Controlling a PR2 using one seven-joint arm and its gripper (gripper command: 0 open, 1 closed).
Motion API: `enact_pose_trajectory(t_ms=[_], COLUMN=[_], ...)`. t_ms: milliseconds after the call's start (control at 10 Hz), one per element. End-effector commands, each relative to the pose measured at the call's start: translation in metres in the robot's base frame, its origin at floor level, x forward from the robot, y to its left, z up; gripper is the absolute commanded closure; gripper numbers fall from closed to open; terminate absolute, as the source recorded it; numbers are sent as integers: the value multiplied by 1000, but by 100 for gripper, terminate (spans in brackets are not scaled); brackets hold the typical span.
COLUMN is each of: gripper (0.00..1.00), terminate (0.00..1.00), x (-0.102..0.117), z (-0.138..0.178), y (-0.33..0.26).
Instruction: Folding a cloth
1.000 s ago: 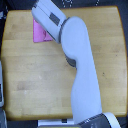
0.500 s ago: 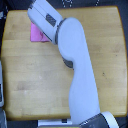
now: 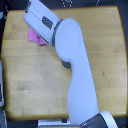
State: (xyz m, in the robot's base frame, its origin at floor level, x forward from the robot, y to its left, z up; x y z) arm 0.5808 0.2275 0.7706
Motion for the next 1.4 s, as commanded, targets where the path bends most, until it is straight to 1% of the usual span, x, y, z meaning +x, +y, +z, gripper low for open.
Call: enact_pose_trajectory(t_ms=[0,100,300,500,800,1000,1100,1300], gripper=[100,100,100,100,100,100,100,100], terminate=[0,0,0,0,0,0,0,0], x=[31,51,65,63,56,49,41,35], z=[-12,-21,-30,-35,-34,-36,-38,-38], y=[23,20,14,15,19,18,18,17])
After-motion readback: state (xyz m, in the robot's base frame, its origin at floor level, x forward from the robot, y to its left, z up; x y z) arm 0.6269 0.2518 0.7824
